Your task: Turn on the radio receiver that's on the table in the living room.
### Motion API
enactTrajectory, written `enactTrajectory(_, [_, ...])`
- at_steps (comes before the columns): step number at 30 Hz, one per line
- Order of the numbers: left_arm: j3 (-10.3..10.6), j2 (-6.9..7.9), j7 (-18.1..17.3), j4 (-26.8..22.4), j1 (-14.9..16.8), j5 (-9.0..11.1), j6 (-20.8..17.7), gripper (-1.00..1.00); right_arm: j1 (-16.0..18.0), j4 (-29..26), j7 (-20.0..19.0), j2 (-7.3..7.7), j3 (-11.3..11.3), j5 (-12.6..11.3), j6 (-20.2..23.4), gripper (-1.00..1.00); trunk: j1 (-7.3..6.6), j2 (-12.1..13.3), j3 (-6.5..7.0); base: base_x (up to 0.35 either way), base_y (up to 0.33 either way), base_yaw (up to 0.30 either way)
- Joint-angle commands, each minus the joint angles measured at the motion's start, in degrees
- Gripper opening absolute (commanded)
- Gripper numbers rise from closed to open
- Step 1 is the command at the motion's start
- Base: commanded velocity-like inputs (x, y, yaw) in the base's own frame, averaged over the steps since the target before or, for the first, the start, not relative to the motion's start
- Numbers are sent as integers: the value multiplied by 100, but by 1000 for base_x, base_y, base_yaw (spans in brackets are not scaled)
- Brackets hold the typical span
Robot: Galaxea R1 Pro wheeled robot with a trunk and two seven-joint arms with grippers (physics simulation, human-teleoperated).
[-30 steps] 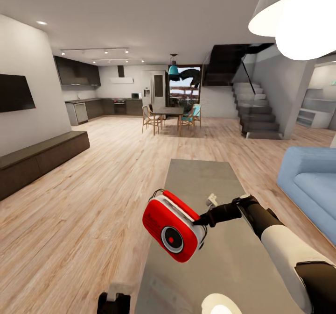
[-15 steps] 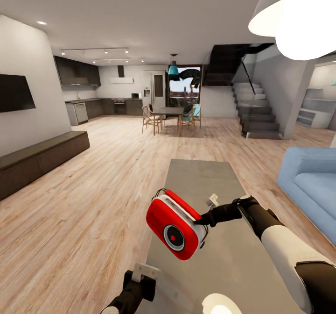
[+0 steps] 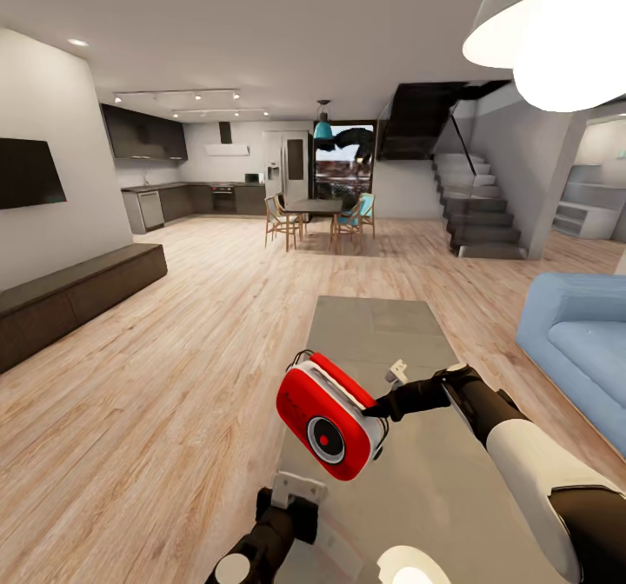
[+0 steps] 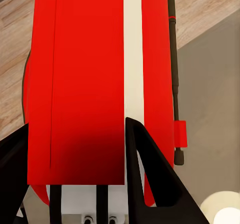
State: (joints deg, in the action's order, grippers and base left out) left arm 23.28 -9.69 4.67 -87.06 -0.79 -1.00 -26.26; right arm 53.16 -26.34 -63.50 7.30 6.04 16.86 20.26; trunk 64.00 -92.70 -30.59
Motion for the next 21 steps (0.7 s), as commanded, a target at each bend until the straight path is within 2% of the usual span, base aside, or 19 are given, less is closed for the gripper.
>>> enactTrajectory(1, [0, -31, -1, -5, 0, -187, -33, -100, 1, -5, -2, -1, -15, -25, 4, -100, 0, 0, 0, 0, 0, 0])
enactTrajectory(2, [-3, -31, -1, -6, 3, -386, -57, -100, 1, -4, -3, -1, -15, -25, 4, -100, 0, 0, 0, 0, 0, 0])
enactTrajectory(5, [-16, -31, -1, -5, 23, -794, -85, -100, 1, -3, -4, -1, -15, -25, 4, -100, 0, 0, 0, 0, 0, 0])
enactTrajectory(7, [-26, -31, -1, 1, 64, -914, -103, -100, 1, -3, -4, -1, -15, -25, 4, -100, 0, 0, 0, 0, 0, 0])
enactTrajectory(11, [-142, -31, -8, 62, 278, -996, -133, -100, 1, -3, -5, -1, -15, -29, 4, -100, 0, 0, 0, 0, 0, 0])
enactTrajectory(14, [-320, -31, -47, 104, 489, -1007, -185, -100, 1, -3, -5, -1, -15, -27, 4, -100, 0, 0, 0, 0, 0, 0])
enactTrajectory(21, [-406, -31, -222, 177, 852, -994, -318, -100, 1, -3, -5, -7, -15, -29, 4, -100, 0, 0, 0, 0, 0, 0])
